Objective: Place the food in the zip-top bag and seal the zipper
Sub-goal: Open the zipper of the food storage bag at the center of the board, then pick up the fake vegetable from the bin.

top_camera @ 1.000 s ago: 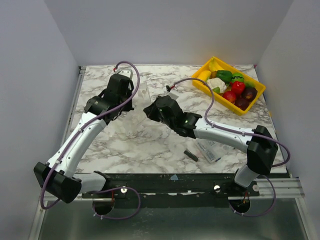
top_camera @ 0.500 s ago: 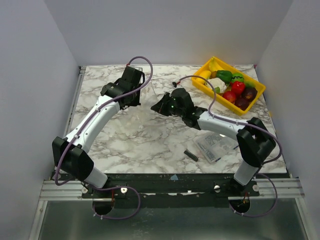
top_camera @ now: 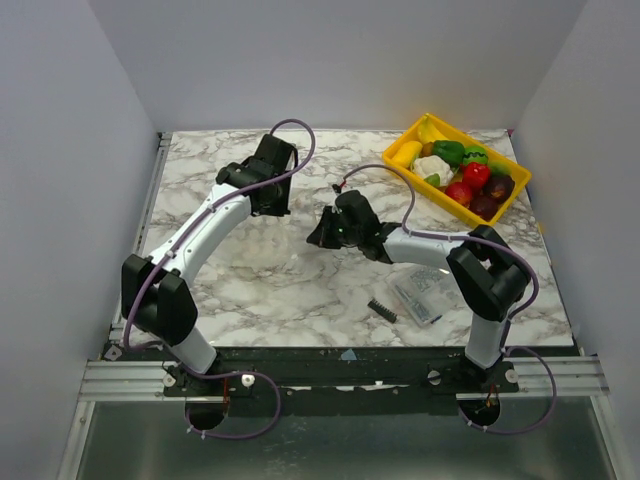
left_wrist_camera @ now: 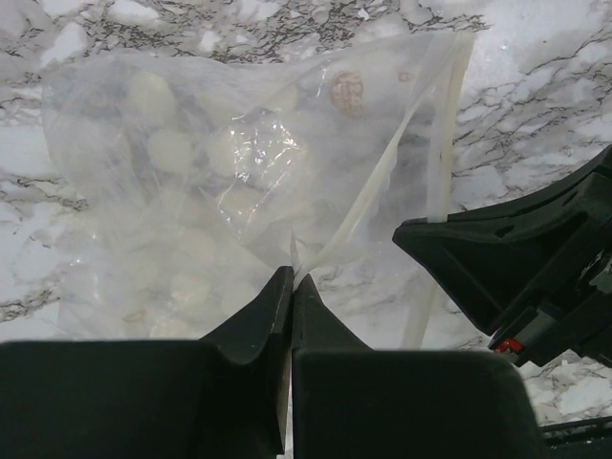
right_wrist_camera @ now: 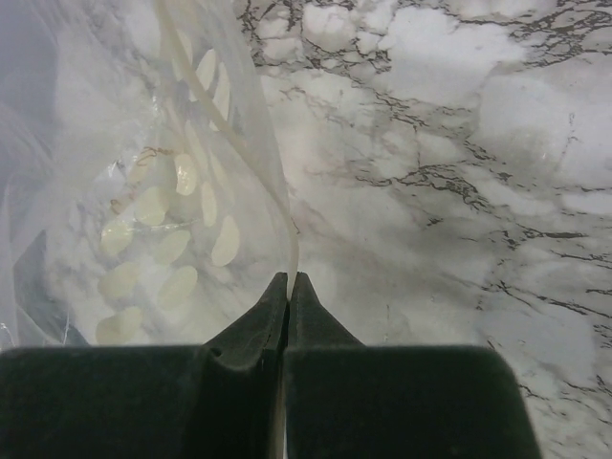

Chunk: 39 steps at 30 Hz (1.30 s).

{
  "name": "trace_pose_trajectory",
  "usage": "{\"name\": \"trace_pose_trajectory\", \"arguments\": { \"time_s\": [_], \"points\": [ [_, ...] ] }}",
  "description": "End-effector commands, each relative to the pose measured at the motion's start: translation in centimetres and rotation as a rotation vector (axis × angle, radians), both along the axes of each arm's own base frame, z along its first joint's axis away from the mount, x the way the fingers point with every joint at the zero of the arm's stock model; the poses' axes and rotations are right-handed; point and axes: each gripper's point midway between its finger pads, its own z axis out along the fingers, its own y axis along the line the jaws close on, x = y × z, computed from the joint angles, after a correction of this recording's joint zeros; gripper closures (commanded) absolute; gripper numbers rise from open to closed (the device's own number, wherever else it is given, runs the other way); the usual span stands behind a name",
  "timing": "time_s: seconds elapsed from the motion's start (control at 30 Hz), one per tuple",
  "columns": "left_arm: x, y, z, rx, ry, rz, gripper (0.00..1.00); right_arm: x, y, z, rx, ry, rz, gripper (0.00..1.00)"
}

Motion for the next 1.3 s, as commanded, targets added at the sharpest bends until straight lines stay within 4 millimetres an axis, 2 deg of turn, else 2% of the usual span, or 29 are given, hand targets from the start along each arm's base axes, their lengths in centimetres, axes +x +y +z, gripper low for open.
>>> {"name": "trace_pose_trajectory", "arguments": {
  "time_s": [0.0, 0.07, 0.17, 0.3, 0.47, 0.63, 0.77, 0.87, 0.93, 1.03, 1.17, 1.27],
  "points": [
    [0.0, 0.8, 0.6, -0.014, -0.045, 0.005, 1.00, -0.4, -0.5, -1.2, -0.014, 0.020, 0.012, 0.99],
    [-0.7, 0.7, 0.3, -0.021, -0.025, -0.009, 1.00, -0.4, -0.4, -0.6, 0.005, 0.021, 0.005, 0.96],
    [-1.1, 0.2, 0.9, -0.062, -0.058, -0.033, 1.00, -0.2, -0.3, 0.3, 0.011, 0.028, -0.014, 0.80],
    [-0.9, 0.3, 1.4, -0.060, -0.063, -0.022, 1.00, 0.4, -0.7, 1.9, -0.058, 0.016, -0.012, 0.67],
    [-0.9, 0.0, 1.3, -0.078, -0.060, -0.030, 1.00, 1.2, -3.0, 4.7, -0.155, -0.048, -0.071, 0.37],
    [-0.7, 0.3, 1.9, -0.099, -0.069, -0.020, 1.00, 2.4, -6.6, 7.9, -0.222, -0.122, -0.177, 0.17],
    [-0.3, 0.5, 2.1, -0.128, -0.062, -0.008, 1.00, 4.3, -10.9, 10.2, -0.225, -0.144, -0.298, 0.01],
    [-0.1, 0.8, 1.9, -0.139, -0.054, 0.004, 1.00, 7.5, -15.8, 11.0, -0.218, -0.137, -0.459, 0.00],
    [0.0, 0.4, 1.7, -0.172, -0.038, -0.008, 1.00, 9.9, -19.4, 11.0, -0.192, -0.087, -0.580, 0.00],
    [-0.1, -0.2, 1.6, -0.213, -0.007, -0.023, 1.00, 13.5, -23.9, 11.0, -0.230, -0.109, -0.717, 0.00],
    [-0.1, -0.3, 0.7, -0.210, 0.002, -0.023, 1.00, 18.5, -28.5, 10.1, -0.378, -0.180, -0.801, 0.00],
    [-0.1, -0.8, -0.1, -0.204, 0.028, -0.048, 1.00, 21.3, -31.5, 8.5, -0.487, -0.189, -0.816, 0.00]
  ]
}}
